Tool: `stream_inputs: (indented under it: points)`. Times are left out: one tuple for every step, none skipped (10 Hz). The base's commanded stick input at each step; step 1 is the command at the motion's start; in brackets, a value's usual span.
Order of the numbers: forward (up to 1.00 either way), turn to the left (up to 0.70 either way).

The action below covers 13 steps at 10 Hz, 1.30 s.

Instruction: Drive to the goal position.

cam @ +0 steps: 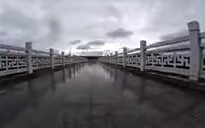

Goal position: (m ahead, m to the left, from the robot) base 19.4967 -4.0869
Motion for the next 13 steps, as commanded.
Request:
stream_inputs:
  points:
    - [0.39, 0.00]
    - [0.45, 0.00]
    - [0.52, 0.00]
    - [0.52, 0.00]
    - [0.52, 0.08]
    - [0.52, 0.20]
    - [0.52, 0.27]
    - [0.53, 0.19]
    - [0.53, 0.11]
    - [0.53, 0.00]
    - [0.53, 0.00]
    - [0.53, 0.00]
    - [0.53, 0.00]
